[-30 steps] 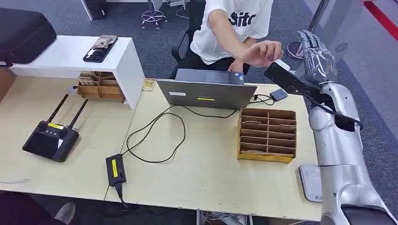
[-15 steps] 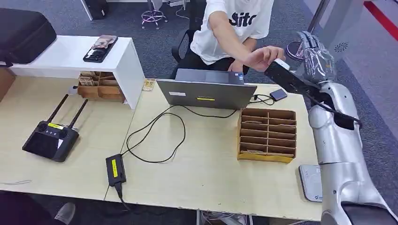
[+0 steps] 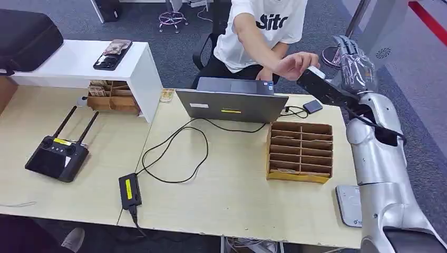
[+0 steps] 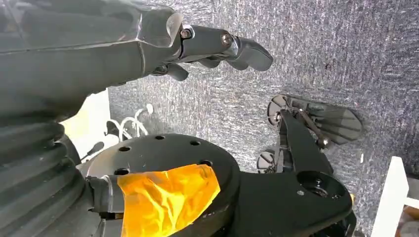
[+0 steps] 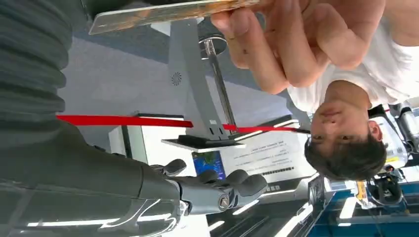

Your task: Pass the card to the sensor for recognition and then transmit it.

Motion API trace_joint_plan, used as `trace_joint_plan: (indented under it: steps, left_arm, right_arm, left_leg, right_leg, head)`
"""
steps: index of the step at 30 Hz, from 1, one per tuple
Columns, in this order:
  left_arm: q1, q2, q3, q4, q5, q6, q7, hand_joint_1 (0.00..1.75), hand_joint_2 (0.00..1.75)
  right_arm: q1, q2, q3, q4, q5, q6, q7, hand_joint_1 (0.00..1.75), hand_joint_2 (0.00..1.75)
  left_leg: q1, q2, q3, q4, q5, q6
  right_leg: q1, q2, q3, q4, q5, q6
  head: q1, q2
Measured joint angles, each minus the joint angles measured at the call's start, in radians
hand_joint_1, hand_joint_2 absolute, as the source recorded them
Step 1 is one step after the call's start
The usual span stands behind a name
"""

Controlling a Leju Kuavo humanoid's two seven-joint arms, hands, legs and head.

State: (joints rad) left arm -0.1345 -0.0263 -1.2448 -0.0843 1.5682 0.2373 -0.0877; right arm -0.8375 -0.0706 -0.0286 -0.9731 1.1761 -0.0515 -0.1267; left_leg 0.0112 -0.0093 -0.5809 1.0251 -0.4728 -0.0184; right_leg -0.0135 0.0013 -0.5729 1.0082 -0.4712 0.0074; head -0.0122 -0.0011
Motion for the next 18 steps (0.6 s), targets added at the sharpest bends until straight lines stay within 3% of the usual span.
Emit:
trace_joint_plan:
  steps: [8, 9, 18]
  left_arm:
    - [0.0, 0.0, 0.0, 0.0, 0.0, 0.0, 0.0, 0.0, 1.75]
    - [0.0, 0.0, 0.0, 0.0, 0.0, 0.0, 0.0, 0.0, 1.75]
    - [0.0, 0.004, -0.002, 0.0, -0.003, 0.008, 0.0, 0.0, 1.75]
  right_arm:
    - [0.0, 0.0, 0.0, 0.0, 0.0, 0.0, 0.0, 0.0, 1.75]
    - [0.0, 0.0, 0.0, 0.0, 0.0, 0.0, 0.0, 1.75, 1.75]
    - [0.011, 0.002, -0.007, -0.01, -0.012, -0.022, -0.02, 1.75, 1.75]
  left_leg:
    - [0.0, 0.0, 0.0, 0.0, 0.0, 0.0]
    - [0.0, 0.0, 0.0, 0.0, 0.0, 0.0]
    - [0.0, 0.0, 0.0, 0.0, 0.0, 0.0]
  right_leg:
    - [0.0, 0.0, 0.0, 0.0, 0.0, 0.0]
    - [0.0, 0.0, 0.0, 0.0, 0.0, 0.0]
    - [0.0, 0.0, 0.0, 0.0, 0.0, 0.0]
  head:
    - [0.0, 0.0]
    - [0.0, 0.0]
    - [0.0, 0.0]
